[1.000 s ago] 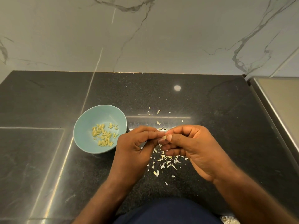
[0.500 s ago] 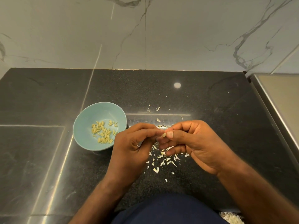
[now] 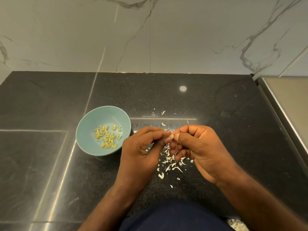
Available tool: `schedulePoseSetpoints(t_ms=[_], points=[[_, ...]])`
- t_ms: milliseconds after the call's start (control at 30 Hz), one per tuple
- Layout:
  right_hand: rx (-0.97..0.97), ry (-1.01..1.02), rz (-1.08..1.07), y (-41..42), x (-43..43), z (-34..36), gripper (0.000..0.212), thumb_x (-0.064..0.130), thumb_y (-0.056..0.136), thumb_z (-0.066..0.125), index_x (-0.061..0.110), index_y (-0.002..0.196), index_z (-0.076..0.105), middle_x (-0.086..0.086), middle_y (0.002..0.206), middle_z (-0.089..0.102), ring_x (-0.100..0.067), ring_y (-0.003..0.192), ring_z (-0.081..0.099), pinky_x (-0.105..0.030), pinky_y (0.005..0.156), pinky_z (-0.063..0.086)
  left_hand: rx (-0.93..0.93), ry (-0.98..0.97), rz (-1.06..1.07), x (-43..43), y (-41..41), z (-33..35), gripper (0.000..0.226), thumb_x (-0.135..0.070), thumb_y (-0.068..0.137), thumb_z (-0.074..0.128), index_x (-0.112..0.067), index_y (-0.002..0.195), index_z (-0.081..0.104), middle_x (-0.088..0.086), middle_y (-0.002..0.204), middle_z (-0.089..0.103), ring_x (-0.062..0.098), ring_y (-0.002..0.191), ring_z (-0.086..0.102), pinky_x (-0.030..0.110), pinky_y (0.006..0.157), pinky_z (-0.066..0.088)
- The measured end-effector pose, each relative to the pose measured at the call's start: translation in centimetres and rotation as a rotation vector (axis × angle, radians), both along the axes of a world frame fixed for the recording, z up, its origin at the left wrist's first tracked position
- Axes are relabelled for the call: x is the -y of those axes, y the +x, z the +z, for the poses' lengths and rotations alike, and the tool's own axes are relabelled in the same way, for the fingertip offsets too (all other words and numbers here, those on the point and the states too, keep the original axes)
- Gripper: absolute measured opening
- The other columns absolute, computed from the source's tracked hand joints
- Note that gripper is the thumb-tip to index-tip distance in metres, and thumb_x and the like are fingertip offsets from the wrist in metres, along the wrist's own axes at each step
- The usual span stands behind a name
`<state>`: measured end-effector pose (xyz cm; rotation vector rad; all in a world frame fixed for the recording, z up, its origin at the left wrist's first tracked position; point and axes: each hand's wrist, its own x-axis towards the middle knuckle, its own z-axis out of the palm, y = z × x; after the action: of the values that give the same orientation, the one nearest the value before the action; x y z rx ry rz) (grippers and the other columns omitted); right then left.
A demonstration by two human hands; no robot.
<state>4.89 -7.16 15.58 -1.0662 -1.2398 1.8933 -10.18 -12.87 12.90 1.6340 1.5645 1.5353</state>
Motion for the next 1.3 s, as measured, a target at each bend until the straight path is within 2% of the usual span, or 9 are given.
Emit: schedulePoseSetpoints(t_ms=[167,433,633,700,800,833,1000,1133,1300], points=[[0.047,0.089,-0.102,-0.7,0.5,-0.6,0.005,0.005,0.084,0.068,0.003,0.08,0.07,-0.009,0.069,0.069,-0.016,0.059,0.063,-0.024,0.05,0.051,0.123,-0.088,0.011,0.1,0.8,-0.2,0.016,-0.017,0.091,0.067,-0.024,0.104,0.073,-0.013,0.093,0.071,0.009,0.091,0.069,0.018,0.078,0.053],[0.211,0.273,-0.098,0.0,0.4,-1.5,0.009,0.003,0.089,0.068,0.008,0.082,0.069,-0.005,0.069,0.071,-0.016,0.061,0.066,-0.026,0.055,0.054,0.334,-0.301,-0.017,-0.6,1.4,-0.7,0.014,-0.024,0.094,0.065,-0.022,0.101,0.077,-0.003,0.091,0.075,0.019,0.088,0.072,0.042,0.079,0.06],[0.202,0.323,-0.117,0.8,0.3,-1.5,0.019,0.016,0.087,0.053,0.008,0.073,0.062,-0.012,0.062,0.065,-0.025,0.057,0.06,-0.031,0.056,0.052,0.634,-0.428,-0.025,-1.1,1.4,-0.8,0.024,-0.033,0.084,0.064,-0.016,0.096,0.077,0.008,0.084,0.074,0.017,0.079,0.068,0.028,0.075,0.056],[0.335,0.383,-0.153,1.3,-0.1,-1.9,0.027,0.022,0.096,0.054,0.011,0.072,0.06,-0.011,0.062,0.064,-0.024,0.057,0.061,-0.037,0.057,0.054,0.691,-0.436,-0.03,-1.2,1.4,-1.0,0.023,-0.029,0.084,0.065,-0.013,0.096,0.076,0.008,0.085,0.075,0.018,0.08,0.069,0.028,0.075,0.057],[0.577,0.421,-0.057,1.9,-0.9,-2.4,0.012,0.015,0.097,0.06,0.027,0.092,0.061,-0.001,0.081,0.069,-0.016,0.072,0.067,-0.042,0.069,0.059,0.731,-0.456,-0.041,-1.4,1.6,-1.3,0.014,-0.016,0.088,0.065,-0.01,0.096,0.075,0.01,0.085,0.076,0.019,0.079,0.071,0.026,0.073,0.058],[0.593,0.401,-0.019,2.0,-0.9,-2.4,0.022,0.011,0.096,0.061,0.032,0.102,0.058,0.004,0.09,0.069,-0.012,0.079,0.068,-0.039,0.073,0.059,0.73,-0.462,-0.044,-1.4,1.7,-1.4,0.013,-0.012,0.09,0.065,-0.008,0.097,0.074,0.011,0.085,0.076,0.019,0.079,0.072,0.026,0.073,0.059],[0.49,0.492,-0.016,1.9,0.0,-1.6,0.017,0.033,0.083,0.073,0.032,0.1,0.071,0.015,0.092,0.071,-0.006,0.085,0.069,-0.023,0.072,0.057,0.668,-0.463,-0.077,-1.4,1.7,-2.0,0.015,-0.014,0.089,0.069,-0.007,0.1,0.075,0.009,0.091,0.077,0.024,0.088,0.073,0.033,0.078,0.059],[0.531,0.616,-0.091,1.6,0.2,-1.6,0.008,0.022,0.083,0.078,0.024,0.091,0.078,0.014,0.086,0.07,-0.008,0.084,0.068,-0.015,0.069,0.051,0.769,-0.46,-0.108,-1.5,1.3,-2.0,0.022,-0.019,0.08,0.072,-0.006,0.098,0.076,0.013,0.094,0.076,0.028,0.09,0.072,0.034,0.077,0.059],[0.369,0.333,-0.009,1.5,-0.1,-1.2,0.011,0.023,0.084,0.074,0.019,0.094,0.077,0.001,0.08,0.075,-0.014,0.074,0.071,-0.026,0.069,0.057,0.791,-0.417,-0.162,-1.5,0.6,-1.7,0.02,-0.018,0.073,0.075,-0.009,0.09,0.077,0.014,0.09,0.076,0.024,0.085,0.072,0.031,0.077,0.059]])
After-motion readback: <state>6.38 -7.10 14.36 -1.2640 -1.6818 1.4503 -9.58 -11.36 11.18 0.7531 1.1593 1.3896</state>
